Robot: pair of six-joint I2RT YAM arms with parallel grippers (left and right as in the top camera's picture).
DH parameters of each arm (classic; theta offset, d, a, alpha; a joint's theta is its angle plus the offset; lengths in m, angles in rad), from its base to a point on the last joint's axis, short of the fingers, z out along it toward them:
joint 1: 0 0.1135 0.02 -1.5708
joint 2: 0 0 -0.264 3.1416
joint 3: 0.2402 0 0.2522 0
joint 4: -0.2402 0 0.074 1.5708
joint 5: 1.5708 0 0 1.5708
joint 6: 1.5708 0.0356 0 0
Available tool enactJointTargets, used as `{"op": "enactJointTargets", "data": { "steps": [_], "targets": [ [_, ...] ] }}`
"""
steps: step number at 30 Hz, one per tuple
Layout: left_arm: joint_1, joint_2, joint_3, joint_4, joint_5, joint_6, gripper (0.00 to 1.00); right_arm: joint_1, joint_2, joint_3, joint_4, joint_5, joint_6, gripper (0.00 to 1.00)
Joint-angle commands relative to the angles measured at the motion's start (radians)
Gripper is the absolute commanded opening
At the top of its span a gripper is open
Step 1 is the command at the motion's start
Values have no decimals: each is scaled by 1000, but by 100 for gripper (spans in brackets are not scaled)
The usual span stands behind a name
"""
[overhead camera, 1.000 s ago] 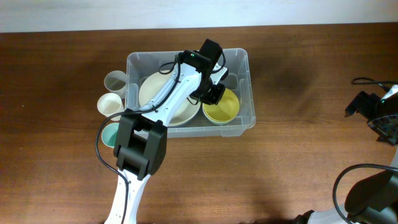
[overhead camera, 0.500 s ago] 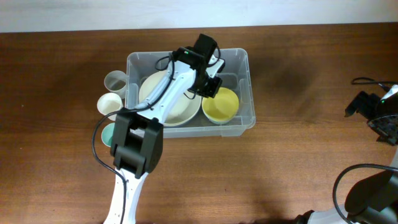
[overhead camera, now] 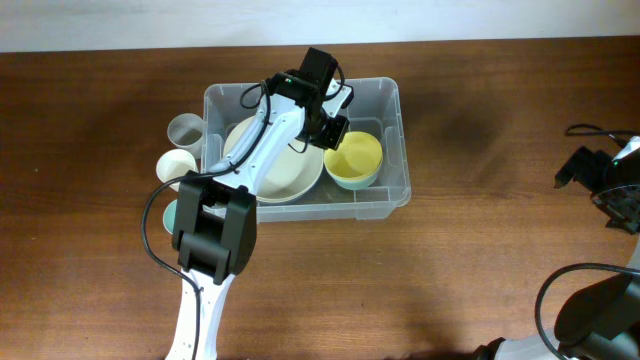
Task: Pack container
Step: 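Move the left gripper left to the grey cup beside the container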
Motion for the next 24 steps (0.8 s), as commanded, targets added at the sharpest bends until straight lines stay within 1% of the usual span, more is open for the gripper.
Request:
{"op": "enactJointTargets", "data": {
  "steps": [1,8,14,16,18,21,24],
  "targets": [
    [4,19,2,3,4,19,1,-2,-13,-1,0,2,-8,99],
    [14,19,82,2,3,20,1,-2,-13,-1,0,2,-7,99],
    [20,19,211,-8,3,19,2,-2,-13,-1,0,2,-7,99],
    [28,18,295,-43,3,19,7,-2,-13,-1,0,2,-7,99],
    [40,17,377,-92,3,19,16,-2,-13,-1,0,2,-7,99],
    [74,14,532,-204,-28,10,19,-2,-13,-1,0,2,-7,99],
    [127,10,693,-344,-122,-32,19,-2,-13,-1,0,2,-7,99]
  ]
}}
